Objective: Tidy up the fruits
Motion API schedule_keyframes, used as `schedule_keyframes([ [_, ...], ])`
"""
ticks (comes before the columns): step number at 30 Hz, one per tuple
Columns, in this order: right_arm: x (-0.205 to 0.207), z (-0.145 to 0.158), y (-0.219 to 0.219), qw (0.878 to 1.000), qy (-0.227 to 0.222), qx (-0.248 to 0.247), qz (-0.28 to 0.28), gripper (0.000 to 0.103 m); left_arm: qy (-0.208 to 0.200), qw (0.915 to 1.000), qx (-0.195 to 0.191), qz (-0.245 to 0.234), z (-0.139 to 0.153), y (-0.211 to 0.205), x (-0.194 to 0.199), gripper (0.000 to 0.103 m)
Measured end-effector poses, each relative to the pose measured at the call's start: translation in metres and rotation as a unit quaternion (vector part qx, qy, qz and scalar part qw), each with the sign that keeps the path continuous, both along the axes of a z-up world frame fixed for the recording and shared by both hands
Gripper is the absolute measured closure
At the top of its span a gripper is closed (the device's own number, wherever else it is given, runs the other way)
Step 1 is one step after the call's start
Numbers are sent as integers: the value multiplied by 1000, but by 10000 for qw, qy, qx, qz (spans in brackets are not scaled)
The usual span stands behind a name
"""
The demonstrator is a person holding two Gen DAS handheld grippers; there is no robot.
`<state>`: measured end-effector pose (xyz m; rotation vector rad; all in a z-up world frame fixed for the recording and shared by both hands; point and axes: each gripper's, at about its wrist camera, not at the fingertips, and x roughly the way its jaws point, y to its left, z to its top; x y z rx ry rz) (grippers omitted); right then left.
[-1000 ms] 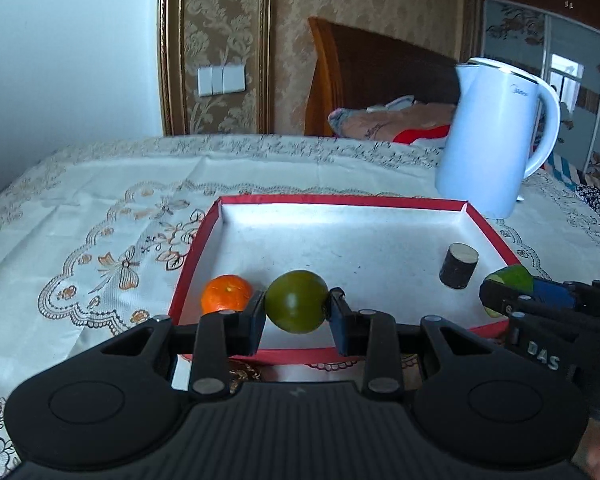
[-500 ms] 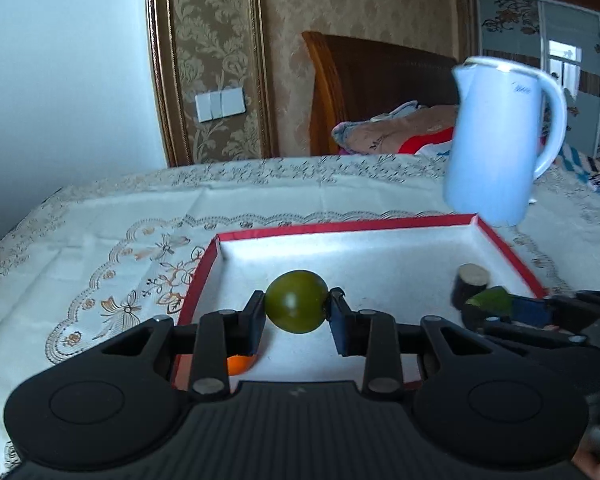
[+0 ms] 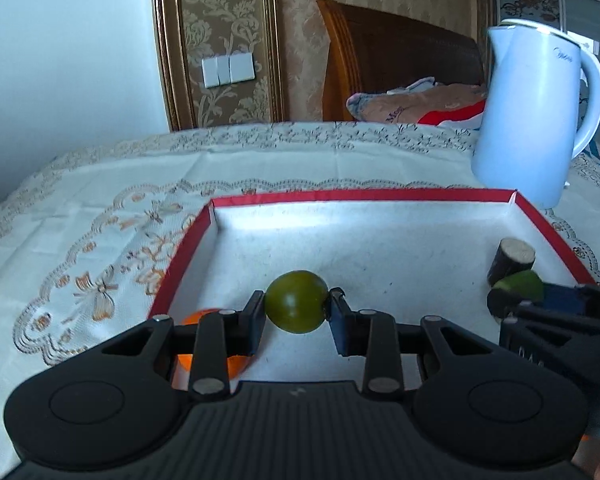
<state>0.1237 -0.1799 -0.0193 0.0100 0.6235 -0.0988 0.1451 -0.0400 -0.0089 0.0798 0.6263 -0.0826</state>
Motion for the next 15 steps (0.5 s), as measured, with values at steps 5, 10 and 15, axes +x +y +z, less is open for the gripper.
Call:
schedule_keyframes([
  [5,11,-4,0,10000,15,21,-67,75,58,10000,-57,23,-6,2,6,70],
  [10,14,-5,0,10000,-17,30,-91,75,64,10000,-62,38,-8,2,8,70],
  [15,14,-6,1,9999,-57,36,-110,75,88,9999,-129,66,-10,4,10,70],
])
